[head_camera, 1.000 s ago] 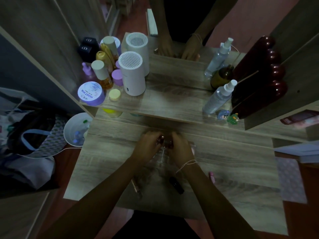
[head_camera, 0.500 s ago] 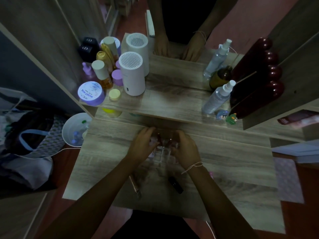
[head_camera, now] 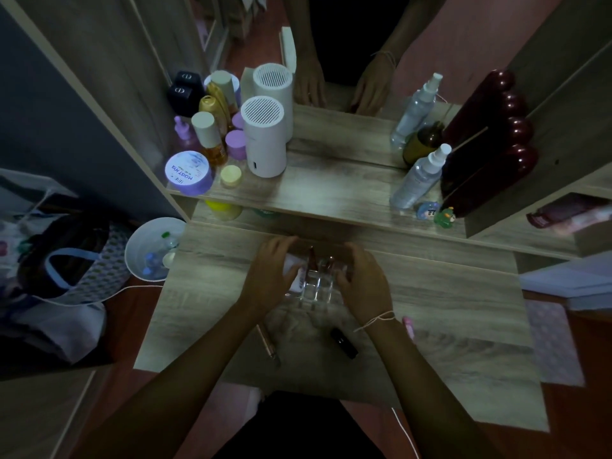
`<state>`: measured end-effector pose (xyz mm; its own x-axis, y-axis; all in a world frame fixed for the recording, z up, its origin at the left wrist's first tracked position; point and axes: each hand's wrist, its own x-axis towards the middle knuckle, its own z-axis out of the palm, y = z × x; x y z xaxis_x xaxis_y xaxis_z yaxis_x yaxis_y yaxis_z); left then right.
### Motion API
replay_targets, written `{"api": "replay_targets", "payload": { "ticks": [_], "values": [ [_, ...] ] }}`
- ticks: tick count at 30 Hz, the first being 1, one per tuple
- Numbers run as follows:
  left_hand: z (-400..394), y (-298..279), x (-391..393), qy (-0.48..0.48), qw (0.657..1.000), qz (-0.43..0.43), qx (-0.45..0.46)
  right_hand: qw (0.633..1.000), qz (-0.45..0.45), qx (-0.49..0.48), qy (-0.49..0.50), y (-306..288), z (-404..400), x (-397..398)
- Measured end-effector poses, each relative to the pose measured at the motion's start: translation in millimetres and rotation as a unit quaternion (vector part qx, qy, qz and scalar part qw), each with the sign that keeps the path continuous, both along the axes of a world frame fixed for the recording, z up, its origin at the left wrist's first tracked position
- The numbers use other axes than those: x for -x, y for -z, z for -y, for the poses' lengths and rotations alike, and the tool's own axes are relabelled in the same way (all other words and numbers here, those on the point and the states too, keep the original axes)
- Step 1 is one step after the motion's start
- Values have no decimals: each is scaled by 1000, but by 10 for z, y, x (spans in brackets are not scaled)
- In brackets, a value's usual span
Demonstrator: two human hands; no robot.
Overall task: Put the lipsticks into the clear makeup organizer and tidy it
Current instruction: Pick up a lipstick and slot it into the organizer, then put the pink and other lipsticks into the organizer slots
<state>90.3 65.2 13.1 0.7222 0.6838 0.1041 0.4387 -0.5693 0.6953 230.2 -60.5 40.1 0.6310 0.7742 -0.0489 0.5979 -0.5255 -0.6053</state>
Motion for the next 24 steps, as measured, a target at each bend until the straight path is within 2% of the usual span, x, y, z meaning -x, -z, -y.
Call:
{"api": "replay_targets", "payload": {
  "ticks": [8, 15, 21, 24],
  "values": [
    [249, -29, 304, -15, 1000, -10, -17, 992, 21, -92, 86, 113, 402, 379],
    [545, 216, 782, -45, 998, -39, 25, 993, 32, -18, 116, 402, 930, 632],
    [767, 445, 977, -140, 977, -103, 123, 973, 38, 3, 229, 548, 1292, 674],
    [834, 507, 943, -163, 967, -151, 127, 959, 55, 40, 274, 617, 1402, 535]
  ]
}}
